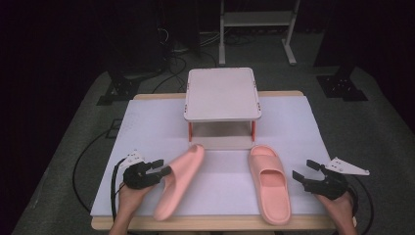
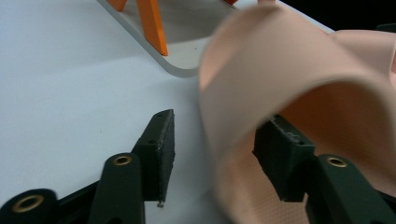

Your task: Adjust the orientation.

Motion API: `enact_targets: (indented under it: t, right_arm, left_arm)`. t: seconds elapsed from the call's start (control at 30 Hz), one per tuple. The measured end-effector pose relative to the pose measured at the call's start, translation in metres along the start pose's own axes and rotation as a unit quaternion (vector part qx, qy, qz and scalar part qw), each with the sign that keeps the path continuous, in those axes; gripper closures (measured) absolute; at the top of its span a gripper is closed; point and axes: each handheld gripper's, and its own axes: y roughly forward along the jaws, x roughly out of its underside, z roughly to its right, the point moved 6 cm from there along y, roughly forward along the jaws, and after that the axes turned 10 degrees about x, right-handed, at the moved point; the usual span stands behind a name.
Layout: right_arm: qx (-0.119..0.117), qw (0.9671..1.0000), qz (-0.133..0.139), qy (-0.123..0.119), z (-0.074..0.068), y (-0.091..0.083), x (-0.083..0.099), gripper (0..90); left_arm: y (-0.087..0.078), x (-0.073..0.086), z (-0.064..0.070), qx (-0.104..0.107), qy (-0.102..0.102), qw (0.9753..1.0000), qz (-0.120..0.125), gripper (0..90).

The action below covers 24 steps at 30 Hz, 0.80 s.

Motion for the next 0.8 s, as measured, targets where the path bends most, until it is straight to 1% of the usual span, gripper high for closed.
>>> enact_targets:
  t: [0.03, 0.1, 0.37, 0.43, 0.53, 0.6, 0.63, 0.7, 0.8]
  right_arm:
    - [-0.001, 1.0000, 0.000, -0.001, 0.000, 0.000, 0.000, 20.3]
    - [-0.001, 1.0000, 0.000, -0.001, 0.000, 0.000, 0.000, 20.3]
    - [-0.008, 1.0000, -0.001, 0.001, -0.001, -0.001, 0.000, 20.3]
    - [-0.012, 0.9999, -0.001, 0.001, 0.000, -0.001, 0.001, 20.4]
    - [-0.016, 0.9999, -0.001, 0.002, 0.000, -0.002, 0.001, 20.4]
    - [-0.022, 0.9998, 0.002, 0.004, -0.001, -0.003, 0.001, 20.4]
    - [-0.023, 0.9997, 0.002, 0.004, -0.001, -0.003, 0.000, 20.3]
    - [-0.031, 0.9995, 0.003, 0.003, -0.003, -0.004, 0.000, 20.3]
    - [-0.036, 0.9993, 0.003, 0.002, -0.004, -0.004, 0.000, 20.4]
  left_arm:
    - [0.002, 0.000, 0.002, -0.005, 0.002, 1.0000, 0.001, 49.6]
    - [0.006, 0.000, 0.005, 0.006, 0.000, 1.0000, 0.004, 49.3]
    - [0.017, -0.001, 0.018, 0.024, 0.012, 0.9996, -0.007, 48.5]
    - [0.019, -0.001, 0.021, 0.025, 0.016, 0.9995, -0.013, 48.4]
    - [0.021, 0.001, 0.023, 0.025, 0.024, 0.9991, -0.023, 48.2]
    - [0.023, 0.002, 0.024, 0.029, 0.030, 0.9987, -0.031, 47.7]
    - [0.024, 0.002, 0.025, 0.030, 0.032, 0.9986, -0.030, 47.7]
    - [0.024, 0.002, 0.025, 0.032, 0.040, 0.9981, -0.034, 47.7]
    - [0.024, 0.002, 0.027, 0.035, 0.053, 0.9970, -0.044, 47.8]
